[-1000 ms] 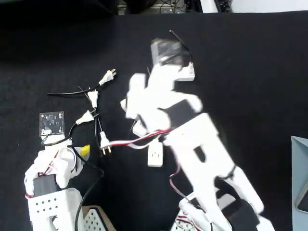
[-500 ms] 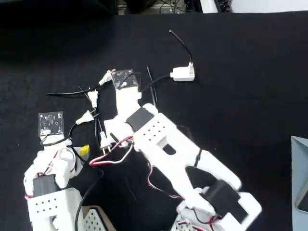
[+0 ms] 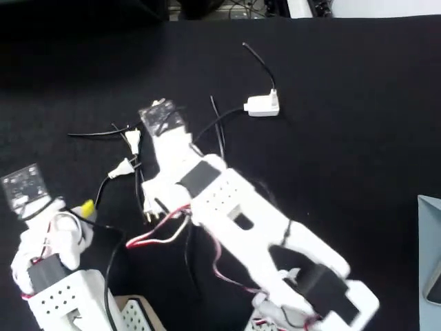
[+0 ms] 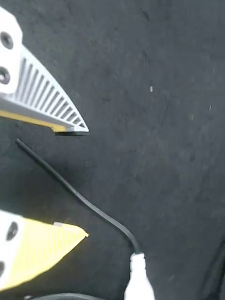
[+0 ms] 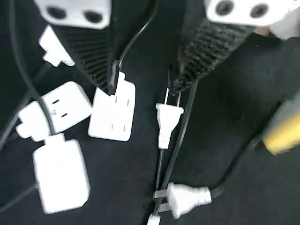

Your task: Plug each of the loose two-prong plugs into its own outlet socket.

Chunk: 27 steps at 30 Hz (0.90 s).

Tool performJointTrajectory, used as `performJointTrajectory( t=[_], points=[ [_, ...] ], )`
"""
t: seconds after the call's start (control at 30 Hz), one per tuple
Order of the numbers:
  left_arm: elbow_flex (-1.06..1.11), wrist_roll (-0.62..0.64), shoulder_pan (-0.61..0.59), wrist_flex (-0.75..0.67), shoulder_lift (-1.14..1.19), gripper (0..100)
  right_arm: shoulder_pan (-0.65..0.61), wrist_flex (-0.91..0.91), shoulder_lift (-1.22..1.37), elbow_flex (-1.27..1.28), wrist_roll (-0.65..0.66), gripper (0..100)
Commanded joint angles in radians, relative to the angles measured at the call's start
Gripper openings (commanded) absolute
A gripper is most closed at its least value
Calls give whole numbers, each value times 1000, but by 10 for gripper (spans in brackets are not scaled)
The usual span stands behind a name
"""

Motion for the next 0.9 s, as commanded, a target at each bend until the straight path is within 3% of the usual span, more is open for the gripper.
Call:
performJointTrajectory(
  t=[0.0,0.2,0.87],
  points=[
    [-73,23,-48,-5,-11,308,-20,-100,94,-7,12,167],
    [-68,29,-44,-6,-11,308,-20,-201,228,-44,51,167],
    [-67,31,-42,-6,-11,304,-64,-158,541,-246,46,166]
  ],
)
